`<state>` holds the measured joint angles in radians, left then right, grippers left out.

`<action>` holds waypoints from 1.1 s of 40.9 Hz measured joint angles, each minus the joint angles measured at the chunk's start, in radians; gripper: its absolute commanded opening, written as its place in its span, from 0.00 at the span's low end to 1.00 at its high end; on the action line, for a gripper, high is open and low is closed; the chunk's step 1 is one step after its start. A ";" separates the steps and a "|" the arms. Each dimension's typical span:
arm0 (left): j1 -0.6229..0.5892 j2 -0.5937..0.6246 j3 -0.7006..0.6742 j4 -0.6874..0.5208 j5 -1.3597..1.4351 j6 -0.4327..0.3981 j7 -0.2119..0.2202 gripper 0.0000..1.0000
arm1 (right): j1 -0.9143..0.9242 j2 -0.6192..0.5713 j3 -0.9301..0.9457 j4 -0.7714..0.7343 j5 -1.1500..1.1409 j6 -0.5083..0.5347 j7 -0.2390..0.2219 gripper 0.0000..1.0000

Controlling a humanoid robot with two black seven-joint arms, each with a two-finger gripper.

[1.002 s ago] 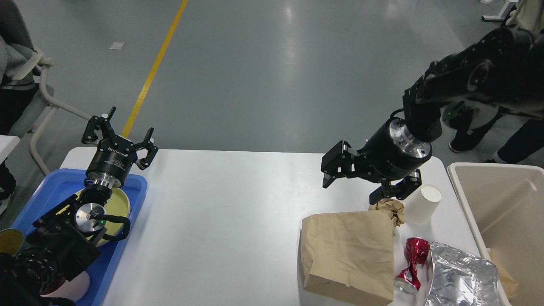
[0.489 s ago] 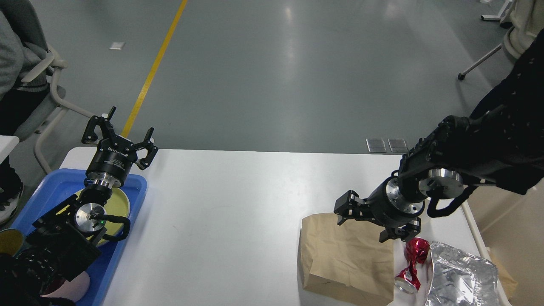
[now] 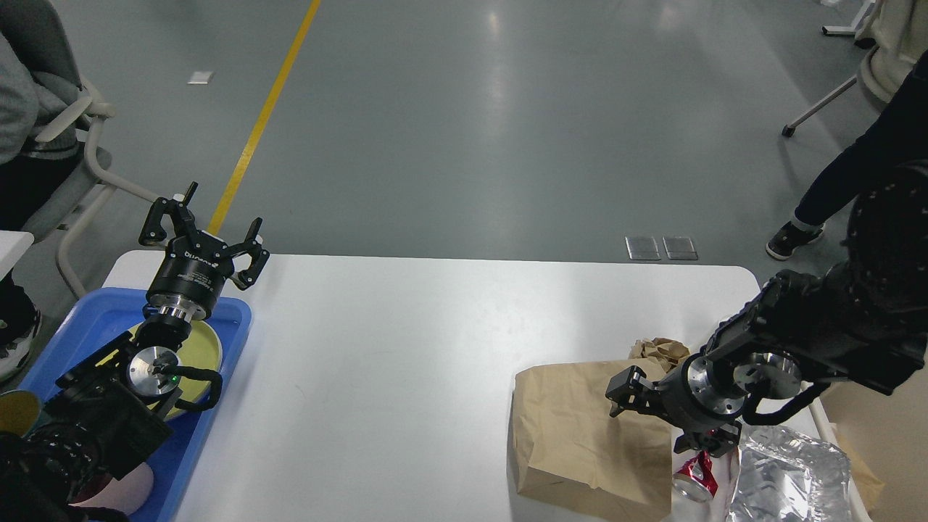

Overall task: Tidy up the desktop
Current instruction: 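Lower the right gripper onto the brown paper bag and grasp it, then lift the brown paper bag with the right gripper up and away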

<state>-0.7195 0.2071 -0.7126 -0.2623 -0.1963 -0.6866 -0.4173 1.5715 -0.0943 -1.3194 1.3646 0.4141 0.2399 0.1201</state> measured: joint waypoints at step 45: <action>0.000 0.000 -0.001 0.000 0.000 -0.001 0.000 1.00 | 0.002 -0.106 0.170 0.157 -0.008 -0.113 0.009 0.00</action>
<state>-0.7195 0.2071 -0.7133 -0.2623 -0.1964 -0.6872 -0.4172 1.5739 -0.2006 -1.1490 1.5215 0.4065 0.1265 0.1288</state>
